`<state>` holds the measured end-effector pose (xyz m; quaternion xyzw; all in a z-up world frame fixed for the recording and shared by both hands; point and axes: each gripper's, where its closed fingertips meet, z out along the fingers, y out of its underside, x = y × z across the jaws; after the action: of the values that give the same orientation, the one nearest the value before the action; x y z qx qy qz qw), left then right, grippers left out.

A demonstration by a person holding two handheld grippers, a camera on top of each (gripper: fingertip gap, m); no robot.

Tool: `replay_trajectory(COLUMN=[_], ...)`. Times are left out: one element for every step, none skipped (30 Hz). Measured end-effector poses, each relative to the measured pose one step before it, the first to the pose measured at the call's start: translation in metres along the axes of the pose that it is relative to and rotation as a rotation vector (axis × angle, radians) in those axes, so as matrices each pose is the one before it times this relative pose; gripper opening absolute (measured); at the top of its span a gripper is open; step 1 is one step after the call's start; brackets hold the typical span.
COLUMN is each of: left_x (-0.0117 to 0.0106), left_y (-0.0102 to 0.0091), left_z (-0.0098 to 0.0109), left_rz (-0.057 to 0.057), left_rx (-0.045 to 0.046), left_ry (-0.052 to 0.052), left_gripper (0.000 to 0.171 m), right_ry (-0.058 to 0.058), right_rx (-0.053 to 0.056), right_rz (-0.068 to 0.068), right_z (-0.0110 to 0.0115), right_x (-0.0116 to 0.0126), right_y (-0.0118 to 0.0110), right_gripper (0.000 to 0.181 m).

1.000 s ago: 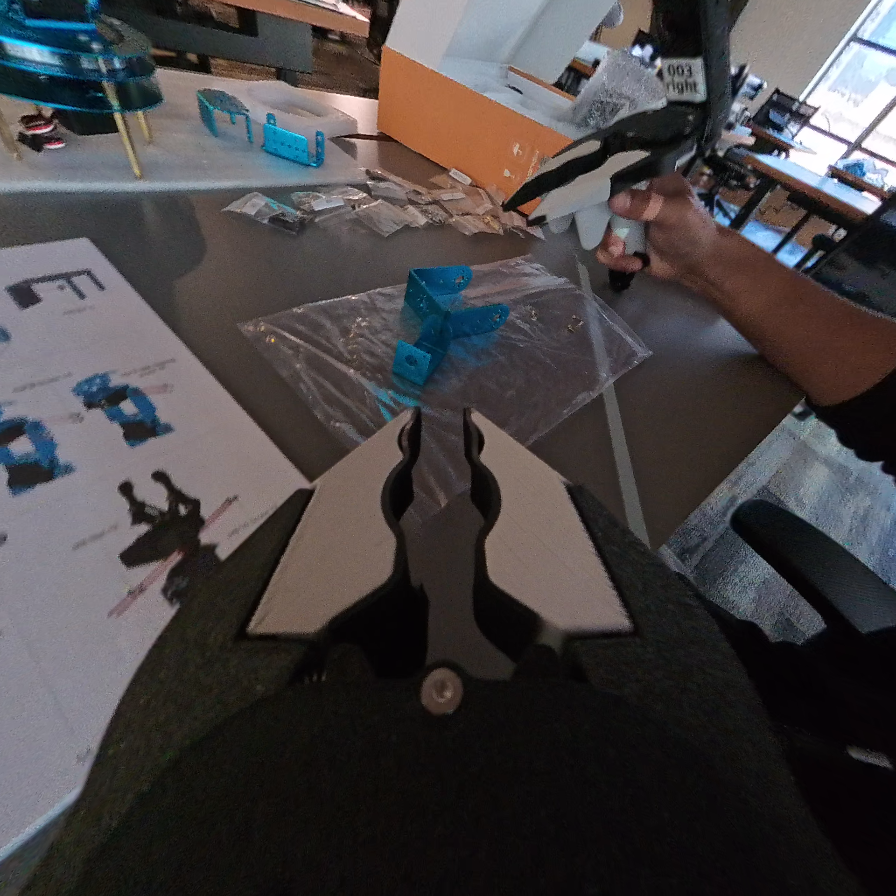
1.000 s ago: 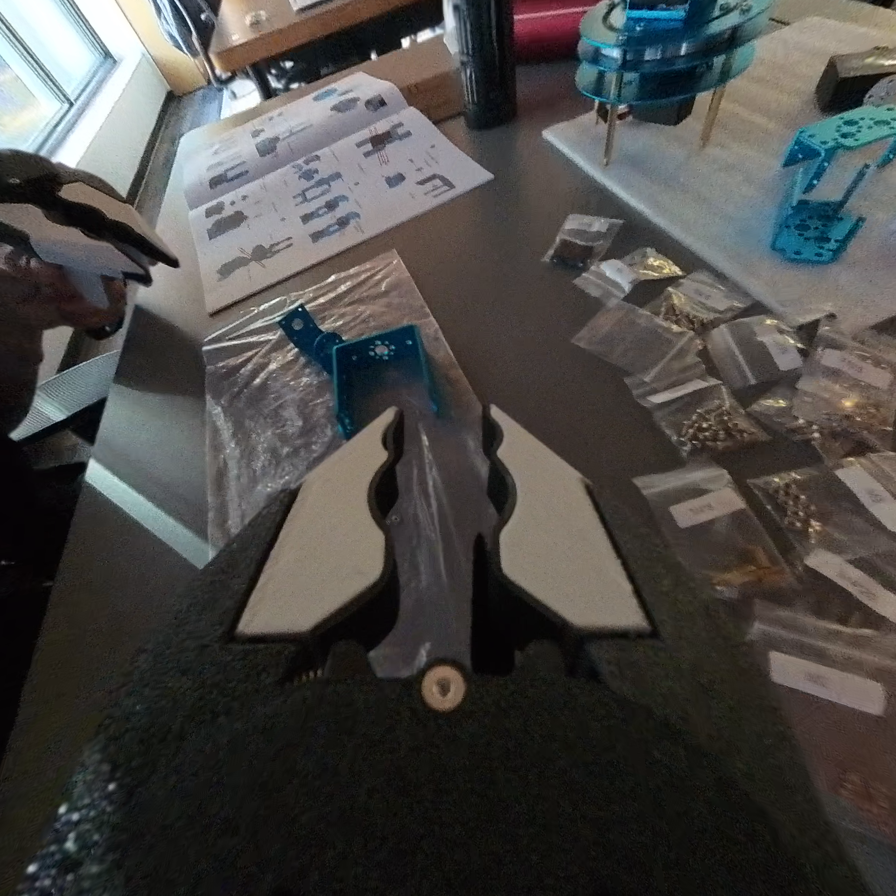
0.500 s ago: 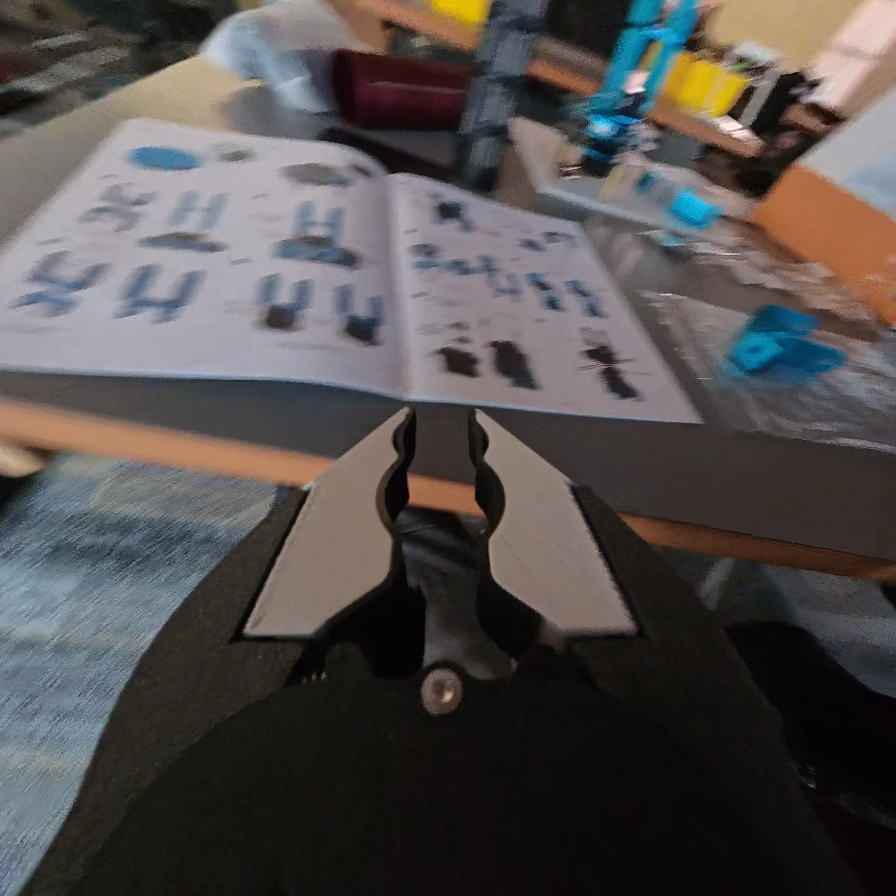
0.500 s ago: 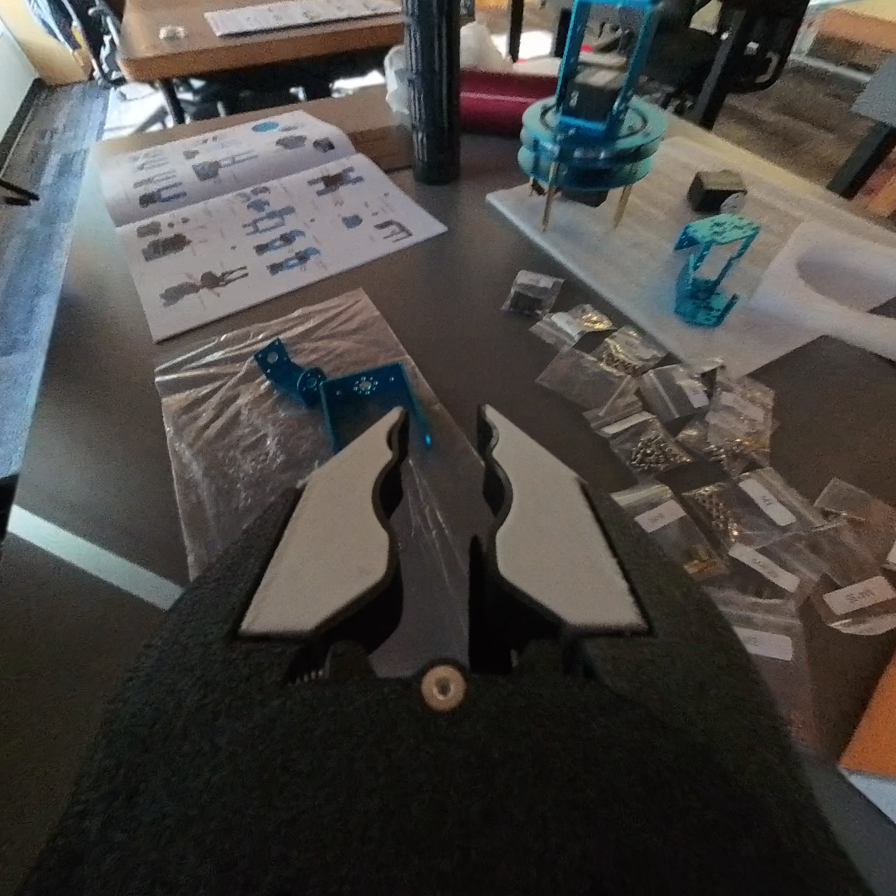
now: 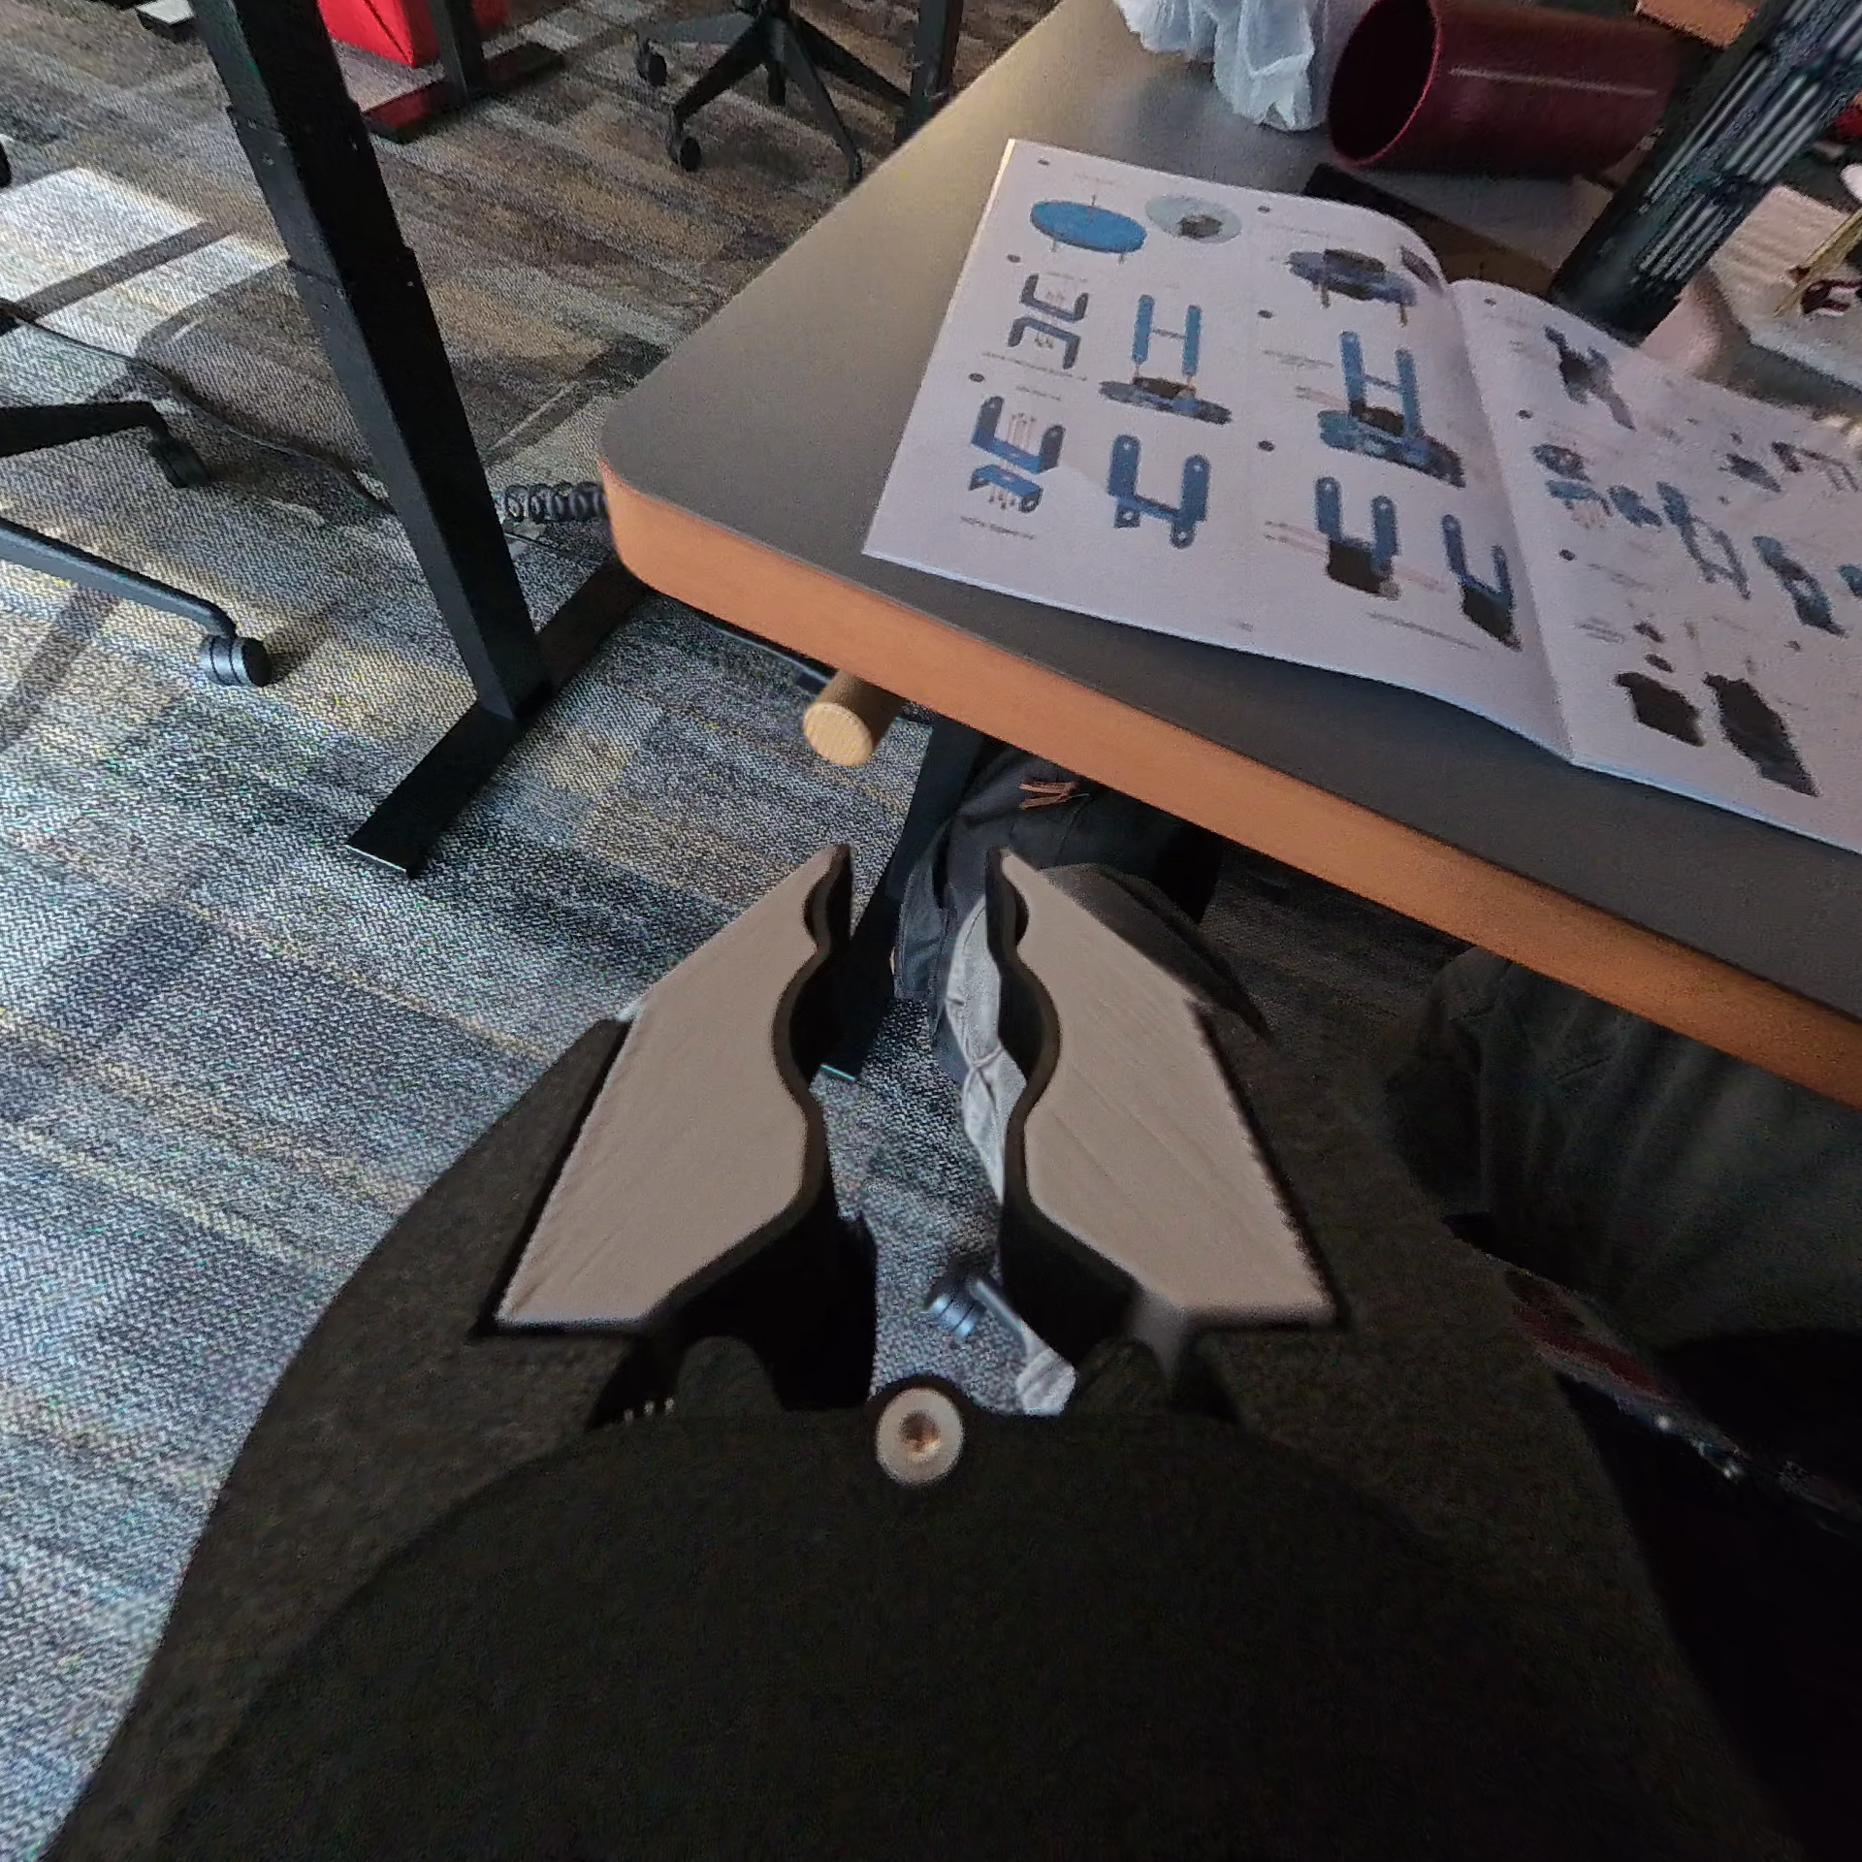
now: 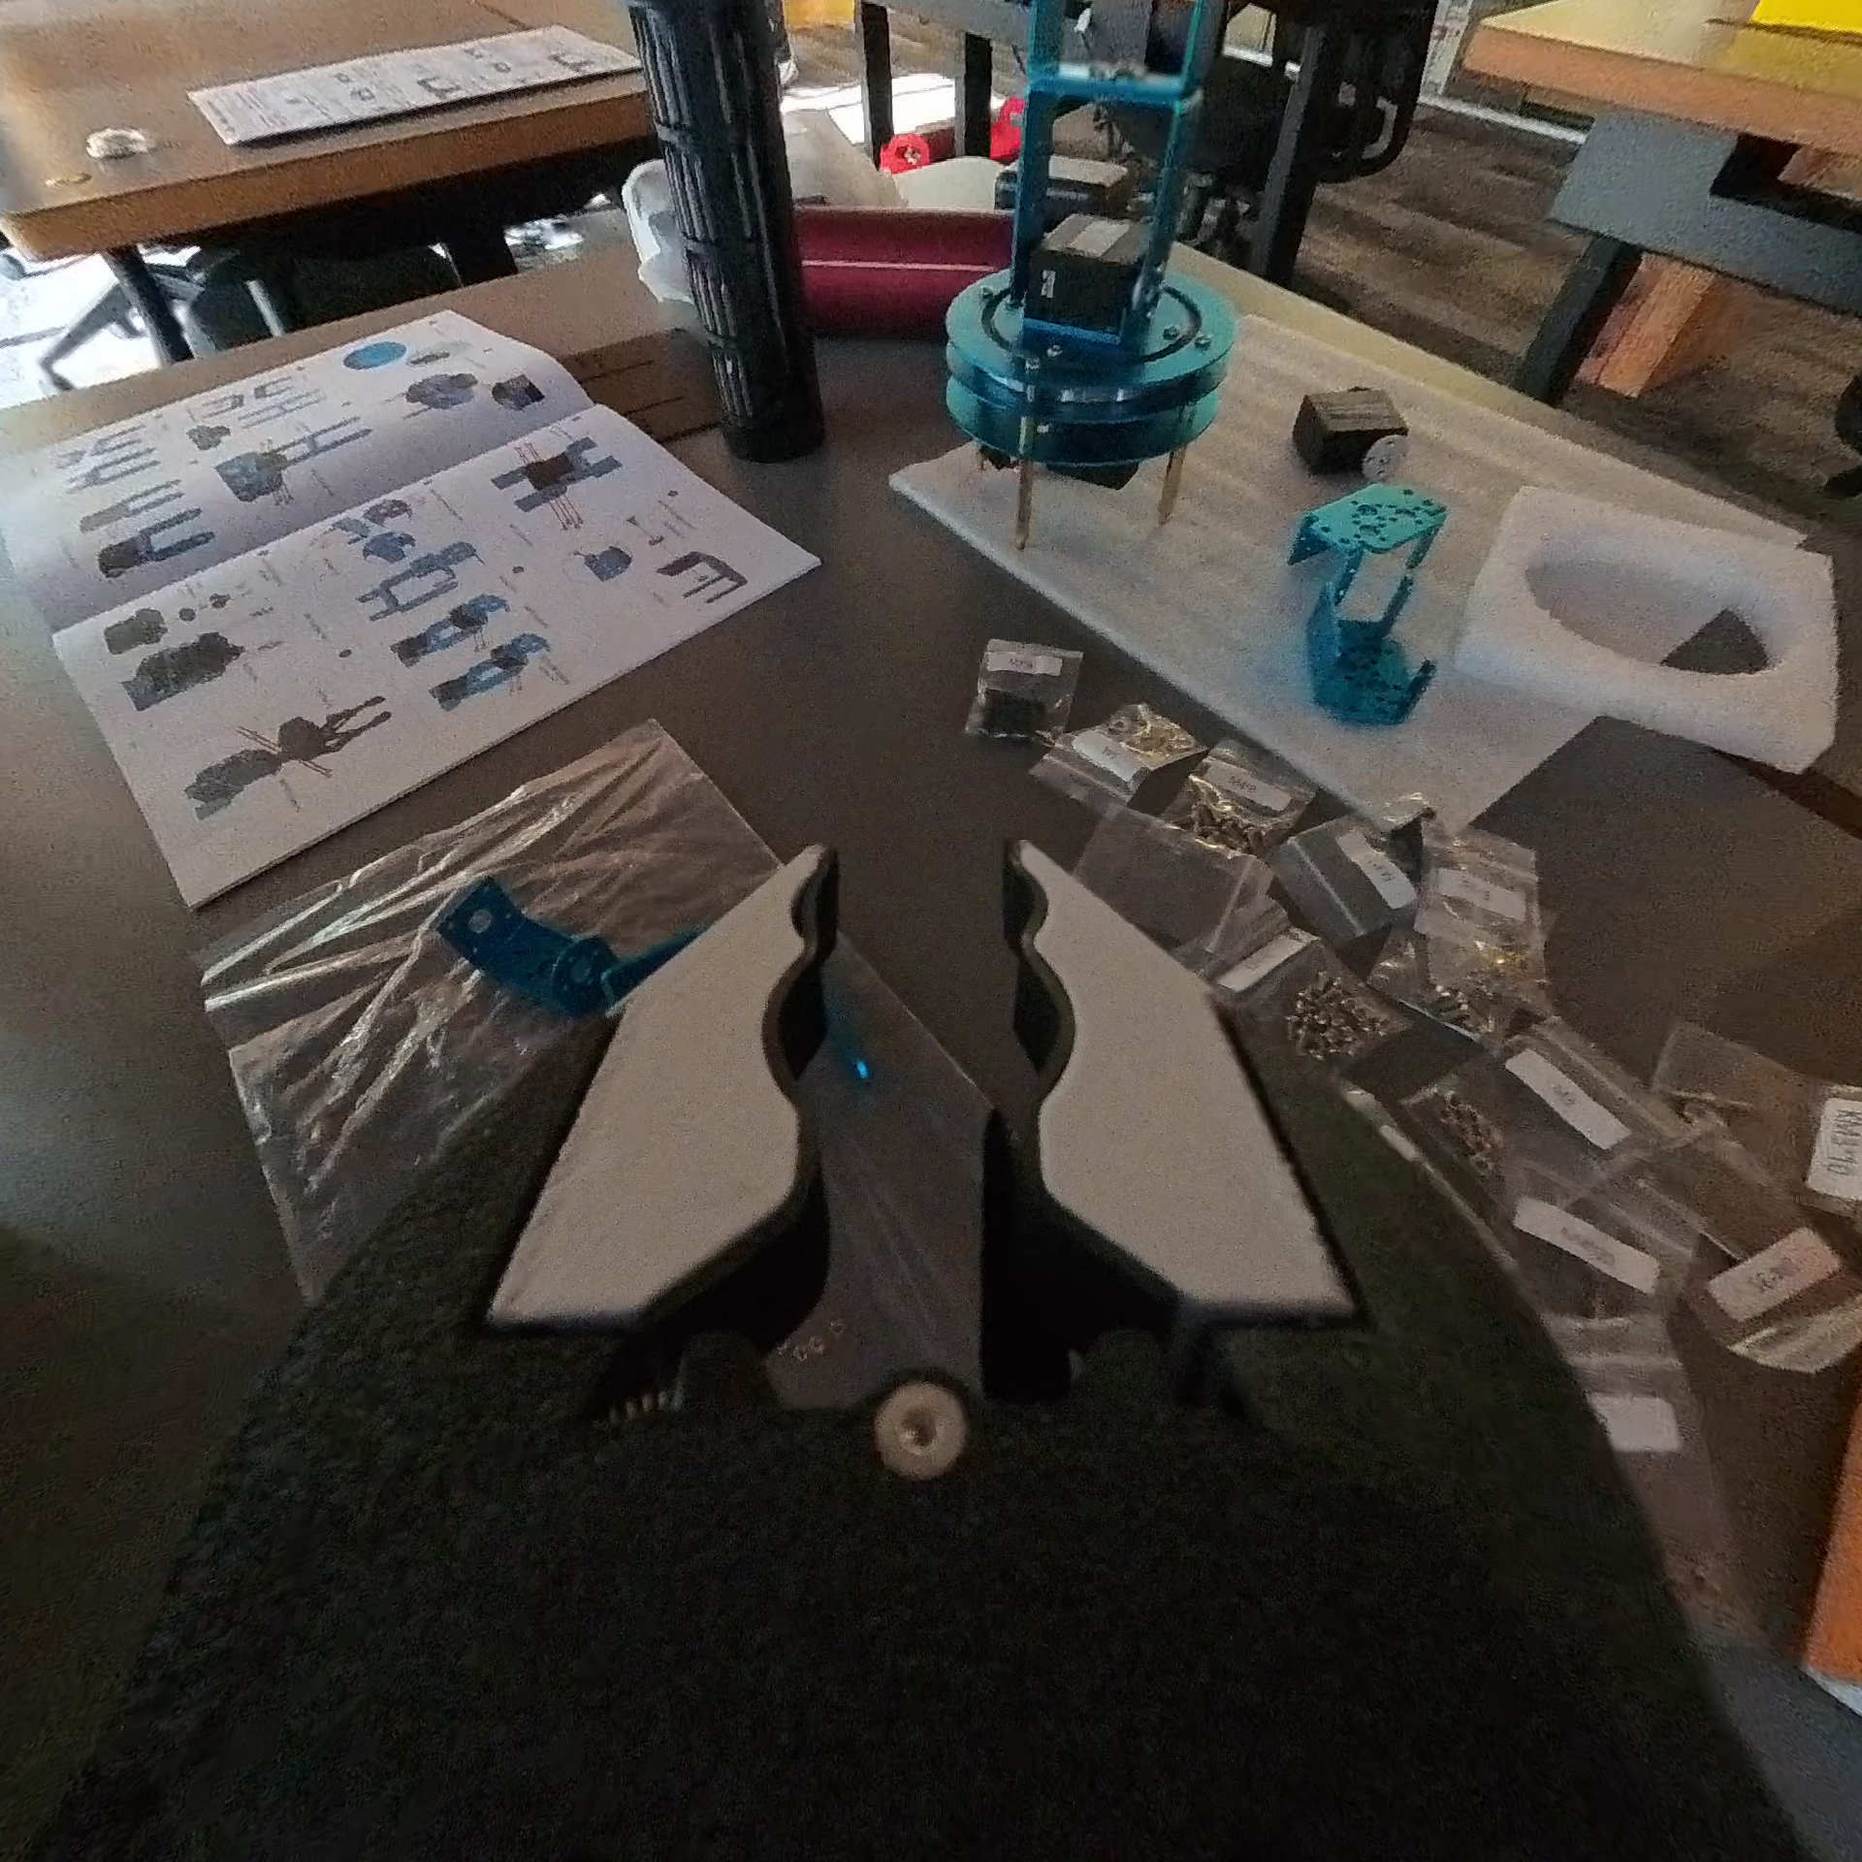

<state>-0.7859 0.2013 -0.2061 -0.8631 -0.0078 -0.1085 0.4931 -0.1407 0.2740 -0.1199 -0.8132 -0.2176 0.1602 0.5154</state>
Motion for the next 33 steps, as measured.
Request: replay_trajectory(left_x=[-0.00408, -0.00349, -0.00198, 0.00024, 0.00430, 0.00820, 0.00805, 0.00491, 0.00252, 0.00164, 0.00069, 0.00062, 0.00177, 0.00214, 0.00097, -0.00041, -0.00035, 0.00134, 0.00236, 0.00301, 0.00299, 0.00235, 0.00322, 0.00458, 0.00517, 0.00559, 0.00740, 0.01010, 0.01228, 0.01216, 0.01226, 0.01310, 0.01434], left_y=[0.00055, -0.00002, -0.00052, -0.00133, -0.00260, -0.00354, -0.00328, -0.00264, -0.00199, -0.00147, -0.00210, -0.00261, -0.00185, -0.00064, 0.00016, 0.00008, -0.00057, -0.00061, 0.00009, 0.00040, -0.00005, -0.00105, -0.00170, -0.00206, -0.00313, -0.00426, -0.00463, -0.00403, -0.00375, -0.00471, -0.00597, -0.00669, -0.00788], left_z=[0.00396, 0.00399, 0.00382, 0.00356, 0.00341, 0.00289, 0.00303, 0.00334, 0.00357, 0.00310, 0.00228, 0.00136, 0.00091, 0.00072, 0.00083, 0.00087, 0.00094, 0.00102, 0.00117, 0.00120, 0.00089, 0.00036, 0.00000, -0.00026, -0.00068, -0.00089, -0.00076, -0.00049, 0.00014, 0.00126, 0.00294, 0.00446, 0.00611], left_rz=[0.0068, 0.0090, 0.0090, 0.0044, -0.0003, -0.0021, -0.0031, -0.0009, 0.0049, 0.0127, 0.0161, 0.0136, 0.0106, 0.0060, 0.0030, 0.0024, 0.0018, -0.0004, -0.0021, 0.0023, 0.0134, 0.0209, 0.0225, 0.0215, 0.0171, 0.0103, 0.0064, 0.0069, 0.0117, 0.0161, 0.0194, 0.0262, 0.0344], left_rx=[-0.00500, -0.00099, 0.00149, 0.00655, 0.01378, 0.01797, 0.01360, 0.00604, 0.00155, -0.00138, 0.00602, 0.01226, 0.00897, 0.00366, -0.00122, -0.00199, 0.00258, 0.00200, -0.00281, -0.00690, -0.00538, -0.00067, 0.00009, -0.00004, 0.00444, 0.00859, 0.00946, 0.00498, 0.00183, 0.00489, 0.00466, -0.00104, -0.00391], left_ry=[0.0003, -0.0005, 0.0030, 0.0129, 0.0359, 0.0569, 0.0521, 0.0268, 0.0083, 0.0009, -0.0059, -0.0048, 0.0053, 0.0095, 0.0041, -0.0051, -0.0050, 0.0048, 0.0111, 0.0119, 0.0060, -0.0028, -0.0009, 0.0064, 0.0086, 0.0101, 0.0196, 0.0338, 0.0406, 0.0332, 0.0269, 0.0283, 0.0324], left_gripper=[0.025, 0.025, 0.026, 0.025, 0.026, 0.025, 0.025, 0.025, 0.025, 0.025, 0.025, 0.025, 0.025, 0.025, 0.025, 0.025, 0.025, 0.025, 0.025, 0.025, 0.025, 0.025, 0.025, 0.025, 0.025, 0.025, 0.024, 0.020, 0.017, 0.017, 0.017, 0.017, 0.017], right_ry=[-0.0091, -0.0015, 0.0074, 0.0082, -0.0005, -0.0057, -0.0059, -0.0056, -0.0056, -0.0044, -0.0025, 0.0039, 0.0065, 0.0028, 0.0012, 0.0001, -0.0028, -0.0013, -0.0006, -0.0019, -0.0011, -0.0040, -0.0060, -0.0073, -0.0073, -0.0104, -0.0175, -0.0185, -0.0161, -0.0233, -0.0365, -0.0402, -0.0348], right_rx=[-0.0101, -0.0182, -0.0170, -0.0087, 0.0040, 0.0119, 0.0130, 0.0130, 0.0085, 0.0030, 0.0019, -0.0011, -0.0019, 0.0007, 0.0024, 0.0003, -0.0019, -0.0017, -0.0031, -0.0055, -0.0032, -0.0063, -0.0081, -0.0076, -0.0102, -0.0070, -0.0074, -0.0148, -0.0122, -0.0162, -0.0249, -0.0330, -0.0497], right_rz=[0.0037, 0.0024, -0.0009, -0.0005, -0.0011, 0.0026, 0.0105, 0.0151, 0.0173, 0.0185, 0.0154, 0.0115, 0.0096, 0.0074, 0.0059, 0.0065, 0.0045, 0.0007, -0.0030, -0.0069, -0.0105, -0.0125, -0.0151, -0.0192, -0.0214, -0.0243, -0.0262, -0.0257, -0.0223, -0.0162, -0.0101, -0.0095, -0.0163], right_z=[0.00392, 0.00379, 0.00323, 0.00228, 0.00145, 0.00077, 0.00024, -0.00006, -0.00026, -0.00029, -0.00048, -0.00063, -0.00057, -0.00056, -0.00028, 0.00001, 0.00019, 0.00021, 0.00032, 0.00033, 0.00040, 0.00052, 0.00078, 0.00122, 0.00146, 0.00144, 0.00150, 0.00154, 0.00152, 0.00188, 0.00228, 0.00267, 0.00263], right_x=[-0.00152, -0.00010, 0.00133, 0.00162, 0.00046, 0.00023, 0.00112, 0.00172, 0.00230, 0.00278, 0.00311, 0.00369, 0.00368, 0.00243, 0.00188, 0.00139, 0.00053, 0.00010, -0.00035, -0.00140, -0.00210, -0.00303, -0.00411, -0.00498, -0.00541, -0.00679, -0.00822, -0.00865, -0.00817, -0.00839, -0.00953, -0.00972, -0.00843], right_y=[0.00269, 0.00388, 0.00329, 0.00173, -0.00029, -0.00147, -0.00185, -0.00181, -0.00102, -0.00011, 0.00058, 0.00132, 0.00141, 0.00080, 0.00009, 0.00010, 0.00012, 0.00003, 0.00015, 0.00027, -0.00030, -0.00051, -0.00056, -0.00099, -0.00110, -0.00177, -0.00151, -0.00045, -0.00068, -0.00010, 0.00093, 0.00251, 0.00545], right_gripper=[0.032, 0.032, 0.032, 0.031, 0.029, 0.028, 0.027, 0.024, 0.025, 0.025, 0.024, 0.025, 0.024, 0.024, 0.024, 0.024, 0.024, 0.024, 0.024, 0.024, 0.024, 0.025, 0.026, 0.027, 0.029, 0.029, 0.031, 0.034, 0.037, 0.037, 0.038, 0.039, 0.038])
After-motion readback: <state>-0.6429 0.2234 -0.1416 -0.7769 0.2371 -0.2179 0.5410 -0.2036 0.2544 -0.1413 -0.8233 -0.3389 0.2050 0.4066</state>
